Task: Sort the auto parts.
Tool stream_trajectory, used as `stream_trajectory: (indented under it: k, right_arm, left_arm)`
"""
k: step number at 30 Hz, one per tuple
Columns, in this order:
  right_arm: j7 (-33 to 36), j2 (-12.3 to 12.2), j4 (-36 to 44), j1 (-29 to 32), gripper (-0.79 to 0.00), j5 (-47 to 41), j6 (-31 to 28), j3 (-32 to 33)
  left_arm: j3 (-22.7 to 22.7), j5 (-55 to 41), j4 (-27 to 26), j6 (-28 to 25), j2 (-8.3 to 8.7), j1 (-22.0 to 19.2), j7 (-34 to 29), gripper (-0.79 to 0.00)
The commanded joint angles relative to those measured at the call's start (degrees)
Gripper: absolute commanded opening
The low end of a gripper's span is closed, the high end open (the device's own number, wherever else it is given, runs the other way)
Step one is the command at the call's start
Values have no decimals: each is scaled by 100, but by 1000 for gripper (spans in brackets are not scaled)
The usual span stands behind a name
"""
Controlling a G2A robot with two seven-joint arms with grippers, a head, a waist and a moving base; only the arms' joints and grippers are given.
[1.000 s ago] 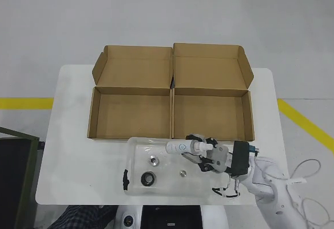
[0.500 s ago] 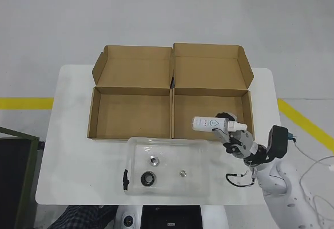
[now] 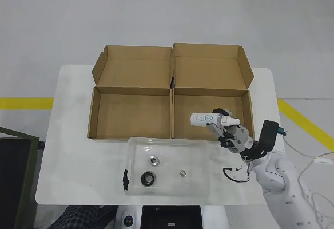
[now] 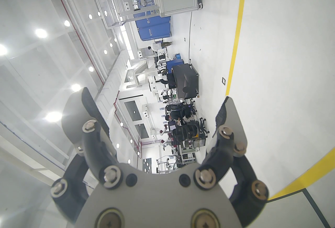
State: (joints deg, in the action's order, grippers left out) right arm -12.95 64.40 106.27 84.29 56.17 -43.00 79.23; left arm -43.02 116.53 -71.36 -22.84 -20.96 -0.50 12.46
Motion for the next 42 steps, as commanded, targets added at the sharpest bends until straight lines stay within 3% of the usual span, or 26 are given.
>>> stream_trajectory:
  k: [1, 13, 25, 35, 37, 39, 40, 42]
  right_arm:
    - [146, 11, 39, -42, -785, 224, 270, -70]
    - [1241, 137, -605, -930, -785, 921, 1461, -739]
    - [2386, 288, -1547, -2021, -785, 891, 1909, -1289]
    - [2994, 400, -1977, -2462, -785, 1191, 2207, -1737]
    - [3056, 415, -2009, -2498, -656, 1234, 2245, -1789]
    - [3079, 429, -2042, -2518, -296, 1235, 2267, -1823]
    - [3088, 434, -2061, -2530, -37, 1237, 2275, -1832]
    - [3086, 443, -2084, -2540, 0, 1244, 2284, -1845]
  left_arm:
    - [0, 0, 0, 0, 0, 0, 0, 0]
    - [0, 0, 0, 0, 0, 0, 0, 0]
    - [0, 0, 0, 0, 0, 0, 0, 0]
    - [0, 0, 0, 0, 0, 0, 0, 0]
    - [0, 0, 0, 0, 0, 0, 0, 0]
    - [0, 0, 0, 0, 0, 0, 0, 0]
    - [0, 0, 0, 0, 0, 0, 0, 0]
    - [0, 0, 0, 0, 0, 0, 0, 0]
